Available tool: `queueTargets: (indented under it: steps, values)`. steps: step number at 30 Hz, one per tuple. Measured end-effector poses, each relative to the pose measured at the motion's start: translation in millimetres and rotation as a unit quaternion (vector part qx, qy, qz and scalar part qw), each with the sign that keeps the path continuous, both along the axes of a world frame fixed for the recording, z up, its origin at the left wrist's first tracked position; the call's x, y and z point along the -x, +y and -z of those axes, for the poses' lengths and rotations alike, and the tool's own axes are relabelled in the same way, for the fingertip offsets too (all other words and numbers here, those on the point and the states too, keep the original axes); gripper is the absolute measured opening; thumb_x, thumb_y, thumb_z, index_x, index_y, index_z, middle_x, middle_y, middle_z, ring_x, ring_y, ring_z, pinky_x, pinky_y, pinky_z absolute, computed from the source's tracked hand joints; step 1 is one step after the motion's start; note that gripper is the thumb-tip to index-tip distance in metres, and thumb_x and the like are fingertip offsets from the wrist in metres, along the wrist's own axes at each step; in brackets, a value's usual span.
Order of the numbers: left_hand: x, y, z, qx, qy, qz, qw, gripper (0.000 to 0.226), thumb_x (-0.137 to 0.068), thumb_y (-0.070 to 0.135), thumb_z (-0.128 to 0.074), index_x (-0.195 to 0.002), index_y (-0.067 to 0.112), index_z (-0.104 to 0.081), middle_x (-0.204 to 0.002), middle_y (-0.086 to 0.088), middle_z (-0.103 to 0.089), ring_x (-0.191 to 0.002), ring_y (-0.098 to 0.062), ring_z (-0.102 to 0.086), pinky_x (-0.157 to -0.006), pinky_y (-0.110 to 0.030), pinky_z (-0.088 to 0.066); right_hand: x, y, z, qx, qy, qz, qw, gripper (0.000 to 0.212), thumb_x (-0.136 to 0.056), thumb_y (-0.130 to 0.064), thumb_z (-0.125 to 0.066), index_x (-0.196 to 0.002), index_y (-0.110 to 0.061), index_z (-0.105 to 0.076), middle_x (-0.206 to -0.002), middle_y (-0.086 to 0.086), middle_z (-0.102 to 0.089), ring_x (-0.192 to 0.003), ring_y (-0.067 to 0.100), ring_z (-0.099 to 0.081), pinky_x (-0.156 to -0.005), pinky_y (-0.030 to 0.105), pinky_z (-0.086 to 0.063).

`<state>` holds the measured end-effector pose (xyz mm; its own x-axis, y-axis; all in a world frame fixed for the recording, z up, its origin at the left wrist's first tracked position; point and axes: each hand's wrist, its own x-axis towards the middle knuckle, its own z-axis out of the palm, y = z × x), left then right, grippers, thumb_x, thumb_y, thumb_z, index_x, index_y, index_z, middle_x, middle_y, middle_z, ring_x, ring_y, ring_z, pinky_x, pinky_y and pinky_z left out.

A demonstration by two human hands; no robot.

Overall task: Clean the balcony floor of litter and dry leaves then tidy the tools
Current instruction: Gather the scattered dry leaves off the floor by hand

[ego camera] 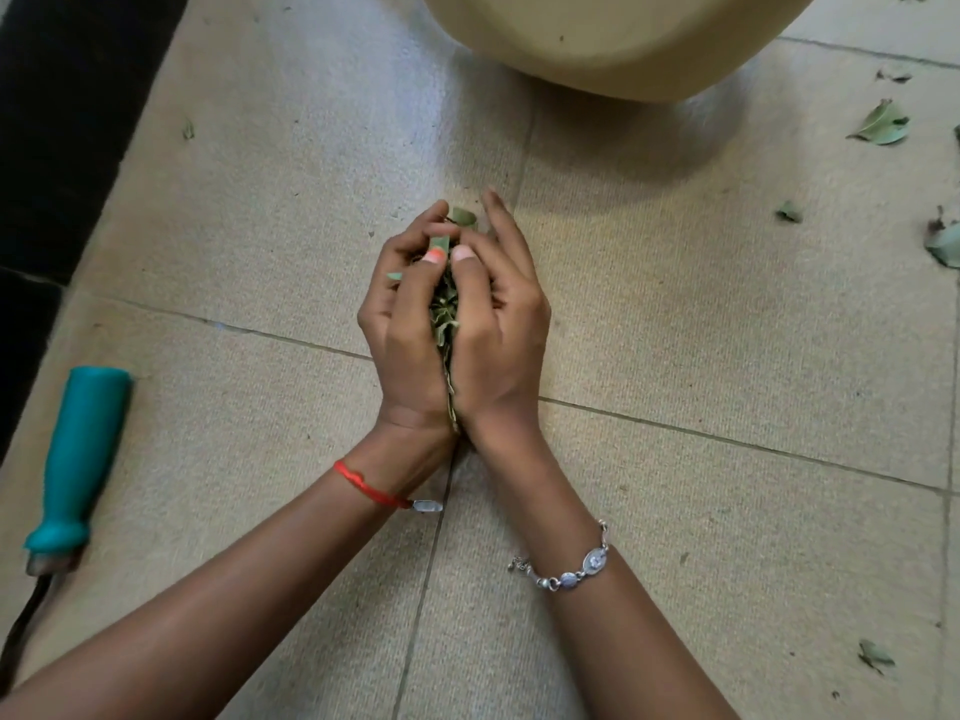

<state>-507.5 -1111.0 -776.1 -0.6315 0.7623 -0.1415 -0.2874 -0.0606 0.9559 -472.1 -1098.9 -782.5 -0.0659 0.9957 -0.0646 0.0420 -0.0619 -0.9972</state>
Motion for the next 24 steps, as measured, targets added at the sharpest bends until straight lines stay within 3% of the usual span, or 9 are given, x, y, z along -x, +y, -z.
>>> queueTargets:
  steps: [2,6,8,10,11,14,18,21,24]
  values:
    - [0,1,0,0.033,0.012,-0.017,0.999,0.018,-0.089,0.002,-0.043,-0.095,0.006,-0.060,-0.116,-0.011,-0.061,-0.100,0.000,-0.059,-0.088,-0.013,-0.044,2,5,0,-0.012,-0.043,-0.025,0.999,0.039,-0.088,-0.016,-0.037,-0.108,-0.002,-0.067,-0.140,0.012,-0.048,-0.136,0.015,-0.035,-0.115,0.029,-0.022]
    - [5,2,0,0.043,0.000,-0.004,0.999,0.021,-0.080,0.012,-0.048,-0.092,0.013,-0.065,-0.108,-0.004,-0.065,-0.114,-0.016,-0.058,-0.098,-0.026,-0.045,4,10,0,-0.006,-0.100,-0.074,0.992,0.042,-0.087,-0.019,-0.030,-0.110,-0.002,-0.062,-0.131,0.012,-0.056,-0.134,0.018,-0.037,-0.117,0.028,-0.006]
    - [7,0,2,0.046,0.036,0.002,0.998,0.022,-0.080,0.013,-0.047,-0.093,0.016,-0.065,-0.104,-0.001,-0.066,-0.112,-0.017,-0.059,-0.101,-0.031,-0.044,2,8,-2,-0.019,-0.109,-0.079,0.991,0.036,-0.088,-0.017,-0.031,-0.101,-0.003,-0.061,-0.105,0.009,-0.066,-0.110,0.016,-0.054,-0.115,0.040,-0.017]
    - [6,-4,3,0.047,0.096,0.007,0.994,0.022,-0.083,0.013,-0.046,-0.093,0.019,-0.064,-0.100,0.003,-0.066,-0.108,-0.015,-0.060,-0.099,-0.033,-0.045,-2,3,-5,-0.032,-0.103,-0.064,0.992,0.029,-0.089,-0.014,-0.034,-0.096,-0.004,-0.060,-0.084,0.003,-0.063,-0.082,0.014,-0.056,-0.096,0.046,-0.041]
    - [5,-6,3,0.044,0.121,0.013,0.992,0.022,-0.084,0.012,-0.045,-0.094,0.019,-0.064,-0.099,0.004,-0.066,-0.104,-0.013,-0.060,-0.096,-0.033,-0.045,-4,0,-5,-0.036,-0.103,-0.060,0.992,0.029,-0.090,-0.015,-0.034,-0.098,-0.005,-0.060,-0.083,0.003,-0.063,-0.079,0.016,-0.057,-0.084,0.043,-0.046]
    - [3,-14,4,0.046,0.210,0.050,0.975,0.027,-0.086,0.016,-0.044,-0.103,0.006,-0.062,-0.100,0.002,-0.065,-0.098,-0.010,-0.061,-0.093,-0.035,-0.046,-14,-10,-1,-0.060,-0.115,-0.057,0.990,0.033,-0.093,-0.018,-0.034,-0.112,-0.006,-0.059,-0.093,0.008,-0.067,-0.084,0.018,-0.061,-0.073,0.026,-0.046]
    - [7,-29,6,0.067,0.336,0.126,0.931,0.036,-0.087,0.029,-0.034,-0.115,0.017,-0.054,-0.103,0.006,-0.063,-0.095,-0.005,-0.059,-0.103,-0.058,-0.034,-25,-27,4,-0.082,-0.158,-0.067,0.982,0.049,-0.095,-0.030,-0.026,-0.129,-0.007,-0.052,-0.124,0.007,-0.061,-0.114,0.016,-0.055,-0.098,0.026,-0.042]
    - [16,-38,11,0.081,0.349,0.159,0.920,0.049,-0.087,0.031,-0.031,-0.127,0.011,-0.052,-0.123,-0.005,-0.061,-0.115,-0.018,-0.056,-0.103,-0.051,-0.037,-24,-39,7,-0.097,-0.197,-0.053,0.974,0.052,-0.094,-0.031,-0.023,-0.130,-0.007,-0.052,-0.132,0.006,-0.055,-0.127,0.015,-0.045,-0.108,0.032,-0.034]
    - [18,-41,11,0.076,0.315,0.181,0.929,0.051,-0.085,0.031,-0.032,-0.124,0.008,-0.055,-0.121,-0.006,-0.062,-0.115,-0.016,-0.057,-0.100,-0.039,-0.043,-12,-44,7,-0.092,-0.180,0.003,0.979,0.052,-0.093,-0.029,-0.025,-0.123,0.000,-0.056,-0.127,0.011,-0.058,-0.124,0.020,-0.048,-0.107,0.039,-0.037]
